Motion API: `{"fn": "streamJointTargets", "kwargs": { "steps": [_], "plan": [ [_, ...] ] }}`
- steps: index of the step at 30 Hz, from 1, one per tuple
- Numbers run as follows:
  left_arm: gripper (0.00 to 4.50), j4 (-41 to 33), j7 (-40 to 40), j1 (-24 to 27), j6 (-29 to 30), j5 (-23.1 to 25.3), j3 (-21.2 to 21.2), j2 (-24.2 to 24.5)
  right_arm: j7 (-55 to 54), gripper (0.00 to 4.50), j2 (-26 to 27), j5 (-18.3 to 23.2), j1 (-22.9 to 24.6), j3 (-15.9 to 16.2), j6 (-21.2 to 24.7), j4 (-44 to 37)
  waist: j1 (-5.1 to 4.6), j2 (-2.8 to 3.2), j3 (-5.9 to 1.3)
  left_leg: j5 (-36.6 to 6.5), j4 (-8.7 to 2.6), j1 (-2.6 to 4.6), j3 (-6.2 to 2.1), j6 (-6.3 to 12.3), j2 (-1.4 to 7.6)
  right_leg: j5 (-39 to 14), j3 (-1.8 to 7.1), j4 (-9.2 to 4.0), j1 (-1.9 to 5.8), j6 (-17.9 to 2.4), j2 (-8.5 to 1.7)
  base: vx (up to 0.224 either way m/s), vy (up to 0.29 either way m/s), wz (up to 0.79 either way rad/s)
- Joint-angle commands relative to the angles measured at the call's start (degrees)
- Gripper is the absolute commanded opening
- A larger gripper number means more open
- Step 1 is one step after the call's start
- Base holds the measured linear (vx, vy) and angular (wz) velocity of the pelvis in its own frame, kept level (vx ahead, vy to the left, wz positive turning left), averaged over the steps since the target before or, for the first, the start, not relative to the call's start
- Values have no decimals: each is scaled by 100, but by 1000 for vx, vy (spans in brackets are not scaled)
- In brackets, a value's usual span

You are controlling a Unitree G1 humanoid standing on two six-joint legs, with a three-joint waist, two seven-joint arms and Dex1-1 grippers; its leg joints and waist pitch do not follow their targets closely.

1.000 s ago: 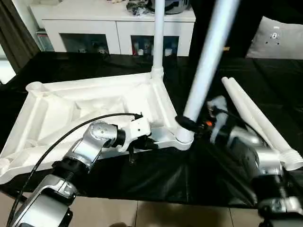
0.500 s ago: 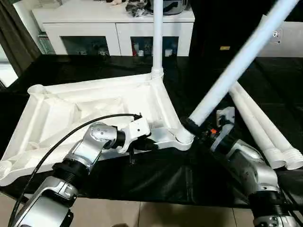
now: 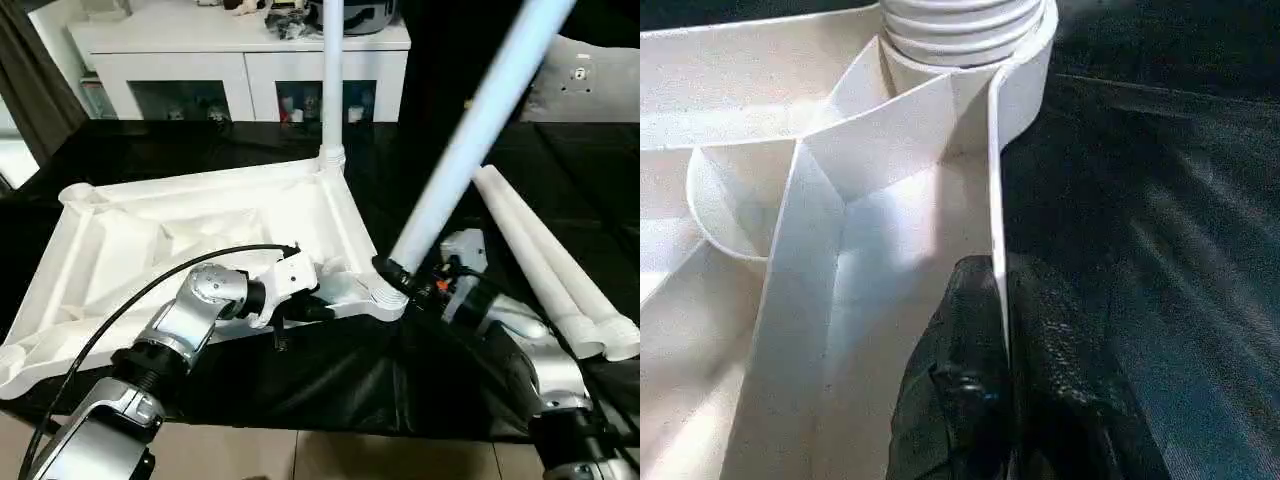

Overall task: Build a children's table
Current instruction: Insert table leg to table base

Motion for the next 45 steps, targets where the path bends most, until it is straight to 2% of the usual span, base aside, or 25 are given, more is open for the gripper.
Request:
{"fn": "streamJointTargets", "kwargs": {
  "steps": [1,3,8,10,13,21,24,26,27,28,30,31,32,33,34,35,36,37,38,39,41,45],
  "plan": [
    [0,-140,1,-66,-41,76,65,88,-142,189,-226,-726,293,263,381,901,-51,-8,-162,-2281,-572,25,-180,-15,332,-2530,204,-540,91,-998,-455,0,0,0],
    [0,-113,-16,-92,-59,86,61,95,-116,189,-229,-780,223,340,360,1015,-62,-1,-161,-2414,-568,60,-182,-29,338,-2641,218,-559,55,-984,-463,0,0,0],
    [0,-6,-58,-204,-115,115,60,117,-43,189,-202,-855,-31,549,368,1384,-136,-7,-154,-2621,-582,49,-199,-54,331,-2661,212,-563,47,-1000,-457,0,0,0],
    [0,37,-82,-255,-138,124,57,135,38,189,-208,-840,-94,616,411,1440,-156,-10,-140,-2731,-584,57,-204,-46,331,-2912,214,-593,27,-936,-463,0,0,0],
    [0,91,-100,-300,-171,138,51,141,56,189,-199,-853,-123,635,415,1467,-156,-11,-143,-2763,-588,68,-212,-45,334,-3063,221,-614,5,-854,-465,0,0,0],
    [0,539,-148,-666,-286,163,104,137,17,189,-131,-789,-229,701,528,1515,-148,-19,-137,-2776,-598,64,-215,-36,336,-3155,228,-632,-14,-816,-474,0,0,0],
    [0,366,-209,-563,-66,60,173,156,-375,189,39,-757,-239,604,757,1430,-148,-15,-125,-2788,-609,67,-222,-50,336,-3366,235,-647,-35,-774,-486,0,0,0],
    [0,-71,-11,-292,399,27,243,186,-920,189,250,-773,-286,483,957,1402,-171,-13,-105,-2926,-640,59,-248,-106,345,-3555,221,-653,-50,-695,-482,0,0,0],
    [0,-149,36,-246,485,25,256,184,-1001,189,285,-772,-299,463,986,1408,-178,-45,-116,-2937,-640,51,-258,-140,352,-3553,219,-628,-35,-696,-491,0,0,0],
    [0,-414,168,-99,735,4,289,165,-1215,189,384,-763,-350,403,1051,1446,-203,-18,-105,-2962,-657,23,-283,-169,353,-3645,214,-618,-26,-663,-507,0,0,0],
    [0,-1176,498,273,1388,-37,314,3,-1787,189,643,-732,-585,226,1154,1727,-243,-54,-97,-3068,-641,44,-288,-162,334,-3890,200,-661,-77,-571,-498,0,0,0],
    [0,-1486,629,416,1636,-44,304,-86,-2034,189,749,-724,-707,153,1174,1887,-311,-21,-100,-3057,-664,-6,-322,-215,349,-3738,186,-613,-40,-649,-518,0,0,0],
    [0,-1792,882,537,1939,7,280,-277,-2351,189,863,-741,-884,78,1170,2126,-371,-105,-87,-3151,-673,-41,-326,-178,331,-3840,141,-654,-41,-564,-482,0,0,0],
    [0,-1792,882,537,1939,7,280,-277,-2351,189,863,-741,-884,78,1170,2126,-383,-48,-106,-3180,-673,-27,-340,-212,342,-3759,147,-613,-36,-591,-498,0,0,0],
    [0,-2061,1240,610,2284,124,217,-599,-2692,189,998,-768,-1121,23,1141,2422,-426,-43,-128,-3098,-666,-20,-332,-212,343,-3439,149,-623,-26,-674,-494,0,0,0],
    [0,-2177,1614,598,2489,337,97,-888,-2986,189,1131,-781,-1318,-12,1146,2627,-463,-96,-119,-3048,-662,-37,-308,-197,347,-3154,145,-627,-34,-771,-465,0,0,0],
    [0,-2188,1671,592,2513,375,75,-926,-3029,189,1152,-782,-1345,-16,1150,2652,-455,-78,-117,-3048,-648,-15,-293,-190,337,-3112,150,-636,-52,-793,-460,0,0,0],
    [0,-2064,2002,482,2561,586,-4,-1133,-3211,189,1254,-796,-1448,-26,1182,2735,-451,-99,-130,-3019,-623,4,-261,-156,310,-3050,157,-658,-64,-802,-448,0,0,0],
    [0,-2063,2005,481,2562,588,-4,-1134,-3213,189,1254,-796,-1449,-26,1182,2735,-447,-95,-135,-2978,-618,6,-252,-141,304,-2990,165,-661,-63,-808,-447,0,0,0],
    [0,-1966,2179,417,2579,645,9,-1234,-3301,189,1297,-812,-1481,-29,1186,2763,-420,-121,-139,-2929,-610,14,-233,-106,304,-2865,171,-672,-72,-814,-435,0,0,0],
    [0,-1962,2417,360,2718,672,38,-1321,-3454,189,1389,-821,-1544,-87,1187,2836,-400,-145,-148,-2828,-603,9,-213,-74,297,-2677,177,-657,-59,-860,-429,0,0,0],
    [0,-2056,2555,354,2929,757,99,-1282,-3610,189,1472,-805,-1666,-155,1099,3068,-383,-135,-167,-2530,-606,-27,-195,-25,300,-2291,177,-612,-2,-965,-426,0,0,0]
  ]
}}
